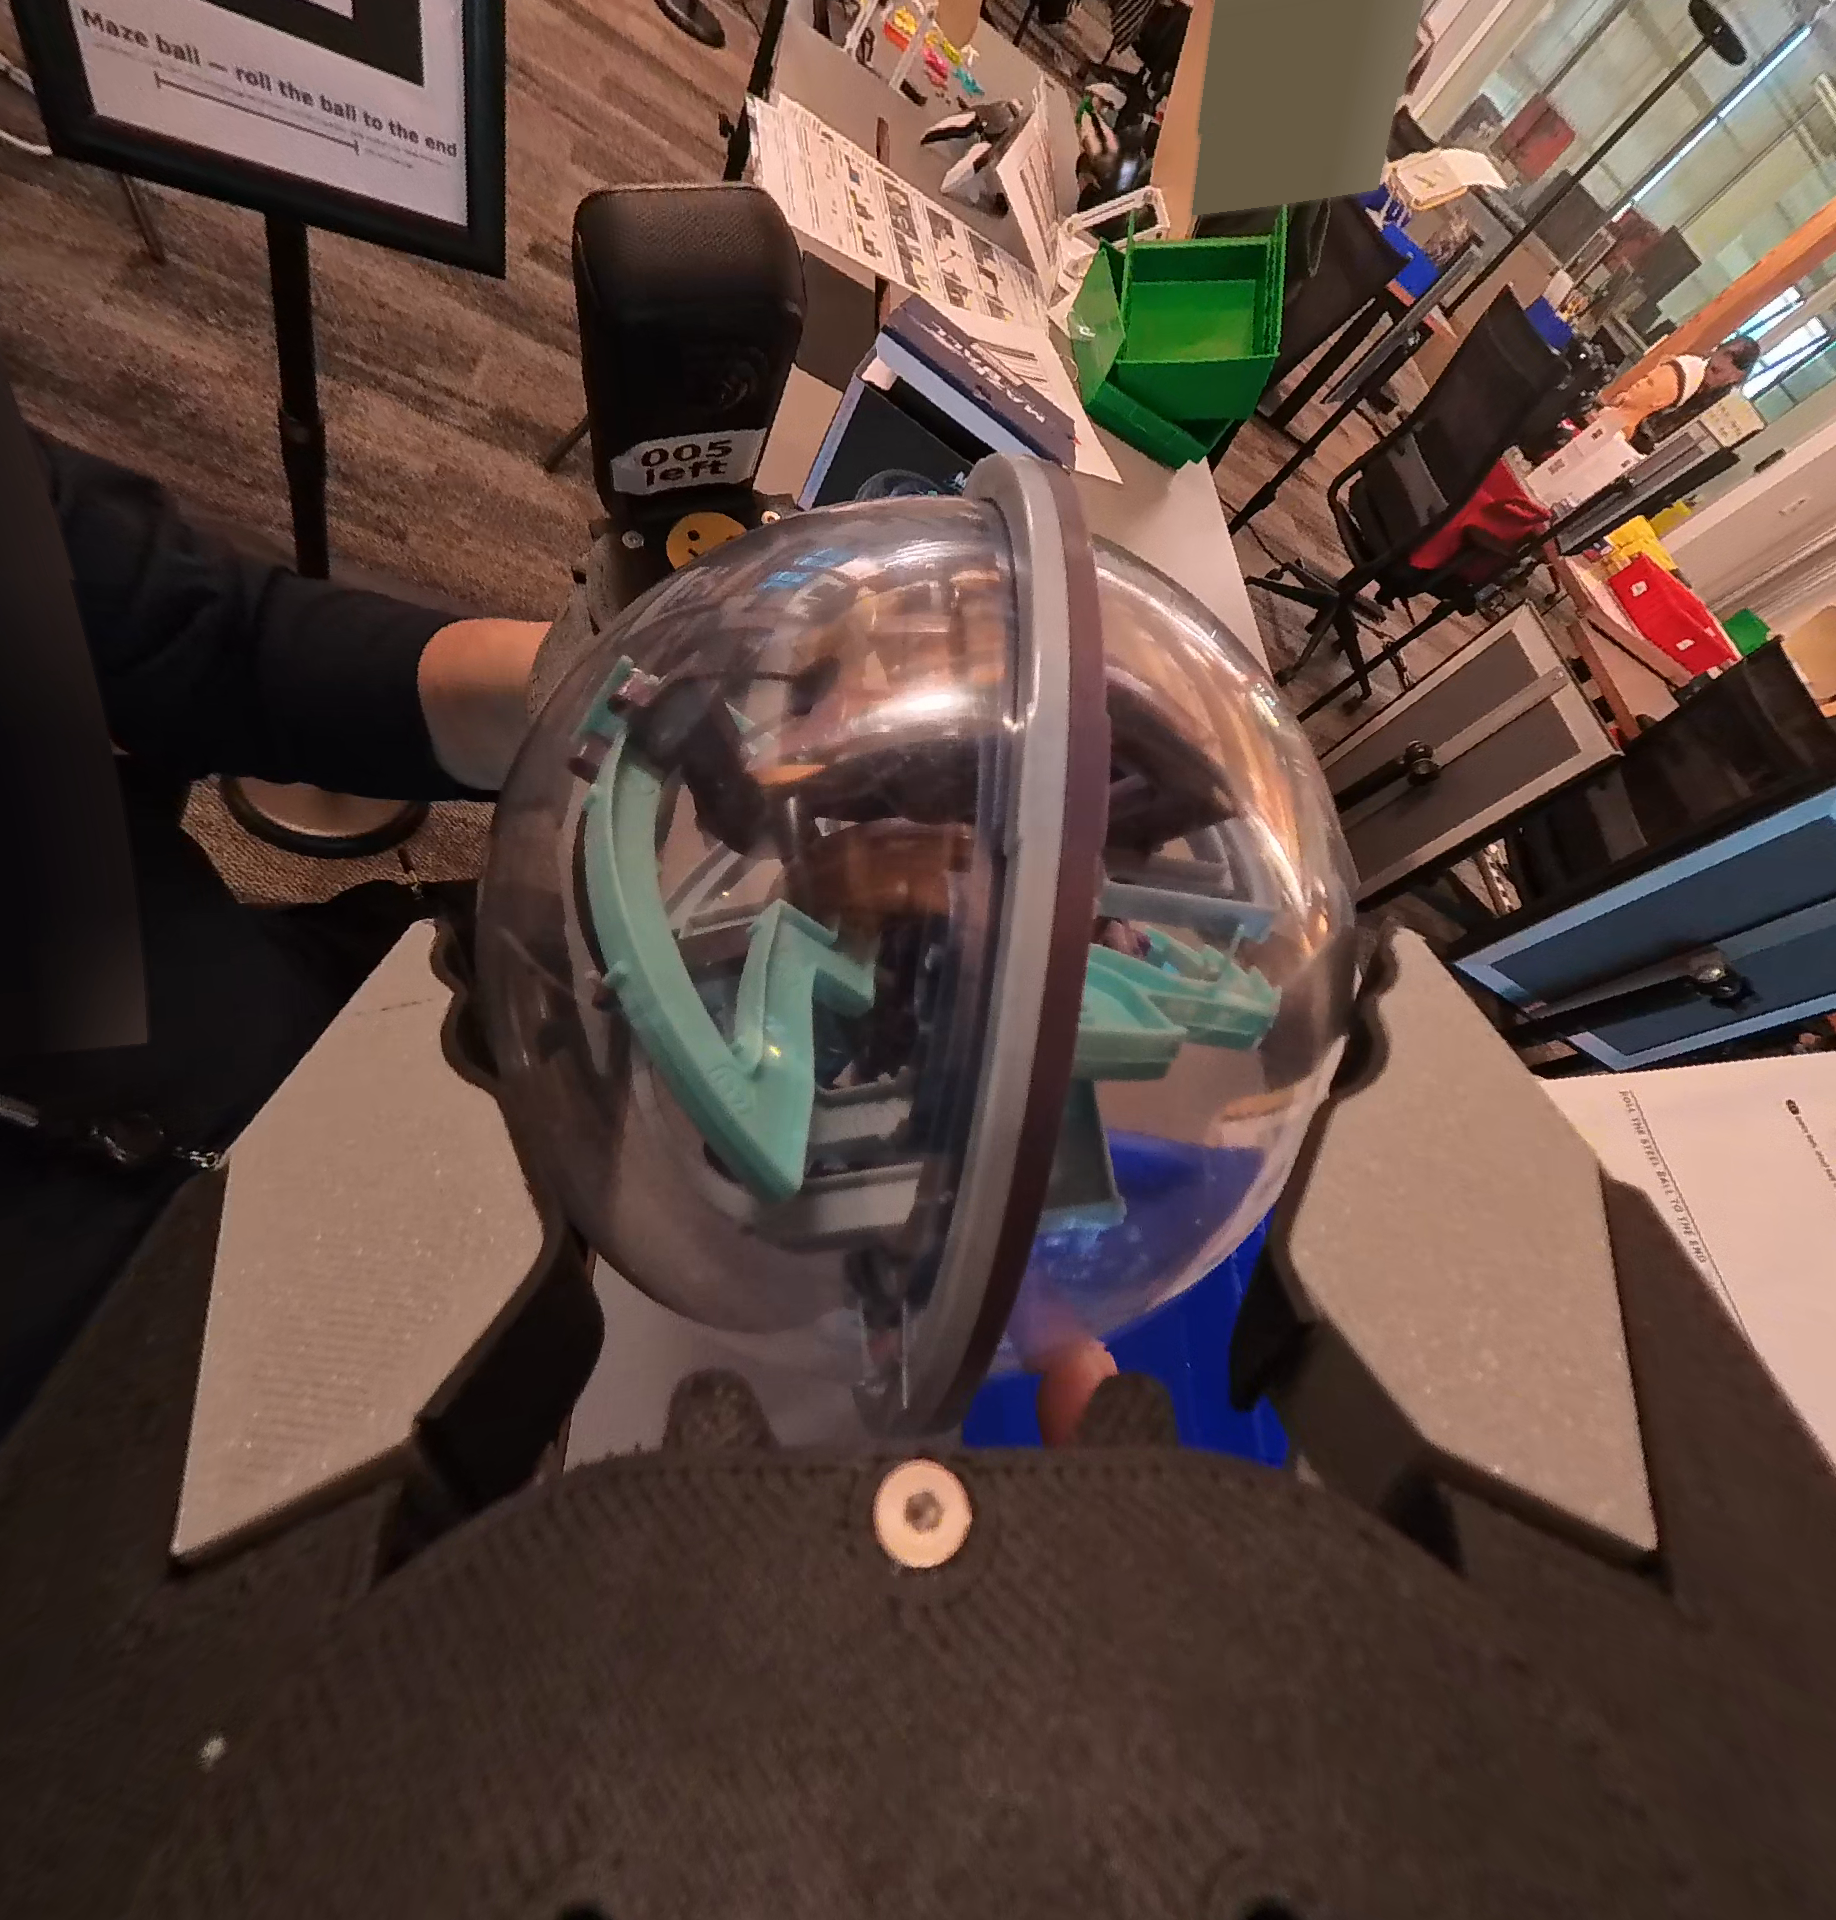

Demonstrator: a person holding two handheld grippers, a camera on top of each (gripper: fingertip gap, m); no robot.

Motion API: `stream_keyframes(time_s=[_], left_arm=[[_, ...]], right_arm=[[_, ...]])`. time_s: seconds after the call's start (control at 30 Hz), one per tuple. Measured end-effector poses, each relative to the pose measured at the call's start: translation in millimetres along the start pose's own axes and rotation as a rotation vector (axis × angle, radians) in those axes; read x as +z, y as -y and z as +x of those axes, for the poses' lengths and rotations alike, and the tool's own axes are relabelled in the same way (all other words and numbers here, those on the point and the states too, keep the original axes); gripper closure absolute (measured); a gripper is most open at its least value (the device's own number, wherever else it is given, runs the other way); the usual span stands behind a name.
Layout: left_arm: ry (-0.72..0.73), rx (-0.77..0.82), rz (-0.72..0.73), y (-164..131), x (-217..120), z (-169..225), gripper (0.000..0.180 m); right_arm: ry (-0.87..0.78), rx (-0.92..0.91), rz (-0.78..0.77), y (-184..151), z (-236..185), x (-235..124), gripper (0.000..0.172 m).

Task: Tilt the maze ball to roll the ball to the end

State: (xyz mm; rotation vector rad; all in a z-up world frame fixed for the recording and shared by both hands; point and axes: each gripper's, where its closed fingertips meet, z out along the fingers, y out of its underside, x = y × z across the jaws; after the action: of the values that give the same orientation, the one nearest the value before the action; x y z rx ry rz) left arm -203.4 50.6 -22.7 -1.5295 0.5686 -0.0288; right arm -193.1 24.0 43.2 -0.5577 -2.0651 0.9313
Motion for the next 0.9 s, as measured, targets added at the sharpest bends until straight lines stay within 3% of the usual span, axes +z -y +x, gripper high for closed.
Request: stream_keyframes(time_s=[0.9], left_arm=[[-0.010, -0.034, -0.043, -20, 1, 2, 0.047]], right_arm=[[0.019, 0.046, 0.028, -16, -2, 9, 0.015]])
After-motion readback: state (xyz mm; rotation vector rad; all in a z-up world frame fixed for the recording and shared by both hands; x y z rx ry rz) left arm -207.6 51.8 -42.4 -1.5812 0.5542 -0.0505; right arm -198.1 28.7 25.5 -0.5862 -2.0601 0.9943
